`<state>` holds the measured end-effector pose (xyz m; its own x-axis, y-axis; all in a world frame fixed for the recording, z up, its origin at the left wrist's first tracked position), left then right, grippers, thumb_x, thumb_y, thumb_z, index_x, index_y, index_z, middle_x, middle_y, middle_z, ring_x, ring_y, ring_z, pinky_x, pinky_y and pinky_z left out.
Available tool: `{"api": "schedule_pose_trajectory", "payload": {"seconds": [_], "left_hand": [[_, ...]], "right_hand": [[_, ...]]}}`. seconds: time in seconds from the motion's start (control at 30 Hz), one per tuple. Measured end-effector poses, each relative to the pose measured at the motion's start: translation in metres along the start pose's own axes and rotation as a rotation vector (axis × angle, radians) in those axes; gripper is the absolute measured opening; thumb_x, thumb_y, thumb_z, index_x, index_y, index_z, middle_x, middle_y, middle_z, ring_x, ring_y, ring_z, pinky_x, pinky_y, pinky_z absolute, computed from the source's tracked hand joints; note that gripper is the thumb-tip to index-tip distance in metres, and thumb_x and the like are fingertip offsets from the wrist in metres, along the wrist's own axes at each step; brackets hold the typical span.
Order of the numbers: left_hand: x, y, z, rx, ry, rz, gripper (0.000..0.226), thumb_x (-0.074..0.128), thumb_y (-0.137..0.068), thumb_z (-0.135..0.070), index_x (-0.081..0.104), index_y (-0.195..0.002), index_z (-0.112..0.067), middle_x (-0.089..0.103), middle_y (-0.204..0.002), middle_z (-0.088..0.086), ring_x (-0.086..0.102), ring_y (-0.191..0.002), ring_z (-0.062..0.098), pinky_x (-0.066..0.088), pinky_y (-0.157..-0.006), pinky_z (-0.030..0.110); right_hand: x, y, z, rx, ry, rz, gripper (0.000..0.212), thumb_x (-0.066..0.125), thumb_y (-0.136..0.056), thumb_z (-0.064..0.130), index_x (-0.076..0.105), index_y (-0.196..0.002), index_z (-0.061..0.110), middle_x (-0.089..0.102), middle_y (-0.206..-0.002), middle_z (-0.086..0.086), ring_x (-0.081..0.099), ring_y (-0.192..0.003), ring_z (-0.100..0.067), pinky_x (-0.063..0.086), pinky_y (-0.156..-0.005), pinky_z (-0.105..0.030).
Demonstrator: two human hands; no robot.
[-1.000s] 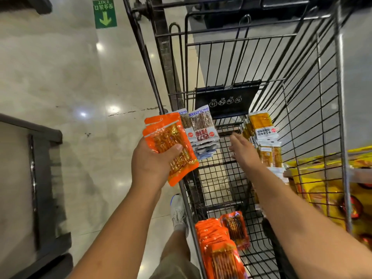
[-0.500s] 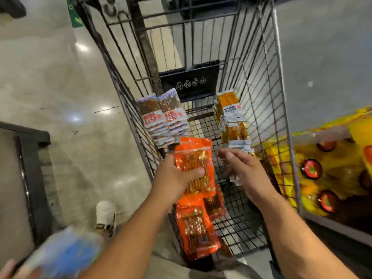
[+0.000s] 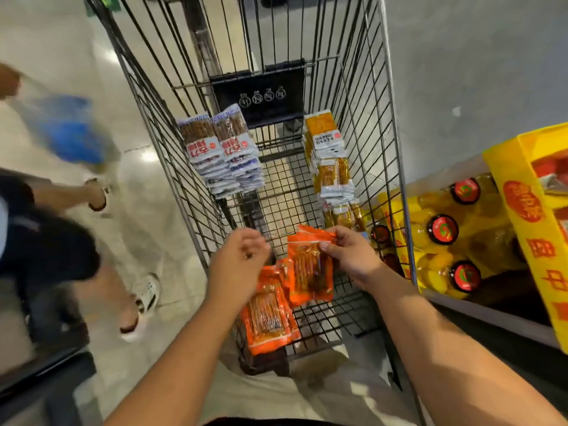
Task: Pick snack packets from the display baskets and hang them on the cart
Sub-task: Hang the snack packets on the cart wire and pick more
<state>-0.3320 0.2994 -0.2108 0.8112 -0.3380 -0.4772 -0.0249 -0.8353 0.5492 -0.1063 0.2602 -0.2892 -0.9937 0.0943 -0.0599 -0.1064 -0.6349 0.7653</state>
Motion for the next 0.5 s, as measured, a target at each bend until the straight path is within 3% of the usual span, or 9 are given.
{"api": "schedule_pose_trajectory", "payload": {"seconds": [0.1, 0.17, 0.23, 0.3, 0.33, 0.4, 0.5], "left_hand": [[-0.02, -0.005, 0.021, 0.232, -0.222, -0.345, 0.026, 0.07, -0.09, -0.016, 0.063, -0.114, -0.021, 0.062, -0.119, -0.002, 0.053, -0.118, 0.022, 0.038, -0.097, 0.033], [-0.021, -0.012, 0.039, 0.229, -0.351, -0.478, 0.045, 0.074, -0.085, -0.017, 0.058, -0.127, -0.017, 0.049, -0.142, 0.01, 0.04, -0.135, 0.03, 0.027, -0.109, 0.042], [-0.017, -0.016, 0.056, 0.143, -0.304, -0.506, 0.07, 0.078, -0.082, -0.019, 0.042, -0.142, -0.014, 0.033, -0.156, 0.015, 0.033, -0.143, 0.034, 0.027, -0.114, 0.05], [-0.008, -0.017, 0.07, 0.039, -0.104, -0.44, 0.084, 0.075, -0.087, -0.015, 0.024, -0.154, -0.013, 0.03, -0.159, 0.013, 0.045, -0.136, 0.032, 0.041, -0.108, 0.044], [-0.005, -0.018, 0.075, -0.008, -0.026, -0.408, 0.083, 0.07, -0.091, -0.013, 0.019, -0.156, -0.015, 0.037, -0.156, 0.01, 0.054, -0.126, 0.029, 0.045, -0.099, 0.036], [-0.002, -0.02, 0.08, -0.037, -0.019, -0.421, 0.072, 0.061, -0.097, -0.011, 0.022, -0.157, -0.019, 0.054, -0.144, 0.004, 0.063, -0.112, 0.025, 0.048, -0.086, 0.03], [0.0, -0.023, 0.085, -0.021, -0.038, -0.461, 0.057, 0.055, -0.098, -0.009, 0.035, -0.15, -0.021, 0.058, -0.131, -0.007, 0.066, -0.108, 0.023, 0.053, -0.086, 0.032]], "right_hand": [[0.002, -0.018, -0.014, -0.054, 0.297, -0.119, 0.008, 0.063, -0.098, 0.012, 0.062, -0.098, 0.02, 0.069, -0.095, 0.0, 0.064, -0.095, -0.022, 0.053, -0.083, -0.037], [0.009, -0.031, -0.026, -0.073, 0.489, -0.14, 0.006, 0.062, -0.098, 0.014, 0.061, -0.103, 0.018, 0.068, -0.098, -0.002, 0.063, -0.097, -0.023, 0.052, -0.086, -0.038], [0.02, -0.047, -0.04, -0.069, 0.598, -0.113, 0.01, 0.059, -0.1, 0.015, 0.061, -0.11, 0.014, 0.069, -0.104, -0.007, 0.063, -0.102, -0.026, 0.052, -0.09, -0.042], [0.032, -0.062, -0.055, -0.043, 0.654, -0.062, 0.015, 0.055, -0.101, 0.013, 0.061, -0.115, 0.01, 0.068, -0.109, -0.011, 0.062, -0.106, -0.03, 0.05, -0.093, -0.042], [0.036, -0.068, -0.06, -0.023, 0.677, -0.034, 0.017, 0.054, -0.102, 0.012, 0.06, -0.117, 0.009, 0.068, -0.111, -0.012, 0.062, -0.108, -0.03, 0.05, -0.094, -0.042], [0.045, -0.083, -0.071, 0.021, 0.729, 0.009, 0.022, 0.051, -0.103, 0.011, 0.058, -0.124, 0.008, 0.066, -0.114, -0.012, 0.061, -0.11, -0.031, 0.049, -0.094, -0.039], [0.05, -0.099, -0.089, 0.052, 0.759, 0.058, 0.028, 0.048, -0.104, 0.01, 0.055, -0.131, 0.008, 0.065, -0.123, -0.013, 0.059, -0.117, -0.031, 0.047, -0.098, -0.036]]}}
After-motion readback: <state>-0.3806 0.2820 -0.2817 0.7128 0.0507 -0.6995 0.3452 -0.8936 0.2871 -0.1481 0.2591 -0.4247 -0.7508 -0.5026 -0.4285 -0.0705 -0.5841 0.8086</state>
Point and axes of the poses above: each hand's wrist, its own y-axis away from the middle knuckle, its own x-axis out of the palm, z = x × y, the point moved 2 cm from there along -y, towards the middle knuckle
